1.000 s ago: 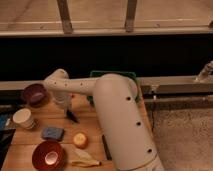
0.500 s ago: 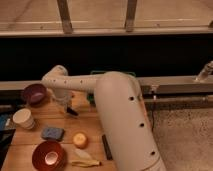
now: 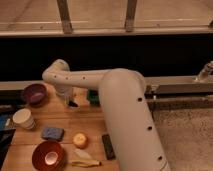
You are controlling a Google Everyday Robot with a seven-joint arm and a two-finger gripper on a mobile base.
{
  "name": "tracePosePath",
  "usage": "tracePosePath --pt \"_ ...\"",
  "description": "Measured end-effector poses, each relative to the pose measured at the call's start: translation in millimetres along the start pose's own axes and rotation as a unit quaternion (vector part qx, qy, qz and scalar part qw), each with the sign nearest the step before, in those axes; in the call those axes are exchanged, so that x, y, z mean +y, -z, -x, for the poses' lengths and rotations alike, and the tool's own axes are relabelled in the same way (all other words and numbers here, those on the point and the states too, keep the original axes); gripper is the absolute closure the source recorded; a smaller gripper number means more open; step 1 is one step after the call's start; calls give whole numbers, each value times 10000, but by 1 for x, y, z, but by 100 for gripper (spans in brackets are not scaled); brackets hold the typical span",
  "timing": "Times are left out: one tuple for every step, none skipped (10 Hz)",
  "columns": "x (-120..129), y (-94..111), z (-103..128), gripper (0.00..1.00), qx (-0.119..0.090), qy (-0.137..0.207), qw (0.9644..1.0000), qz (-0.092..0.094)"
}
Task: Place brush in paper cup
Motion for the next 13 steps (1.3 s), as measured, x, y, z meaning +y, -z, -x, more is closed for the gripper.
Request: tracePosePath --pt "-4 10 3 100 -123 6 9999 -61" --pt "-7 16 4 100 -200 33 9998 -91" --pt "-10 23 7 100 -328 77 9994 -124" --pt "-13 29 10 100 -434 115 9989 -138" --pt "-14 33 14 100 -533 159 9983 -145" --pt "-15 37 18 100 -609 193 9978 -150" --pt "-16 42 23 100 -701 256 9971 -166" --pt "-17 47 26 100 -756 301 9965 -191" --pt "-19 53 30 100 -812 365 9957 -240" --pt "-20 61 35 100 -859 427 9950 -287" --pt "-20 76 43 100 -920 575 9933 -396" --pt "-19 88 49 100 -947 683 9921 -468" --pt "-17 103 55 100 -973 824 9903 -550"
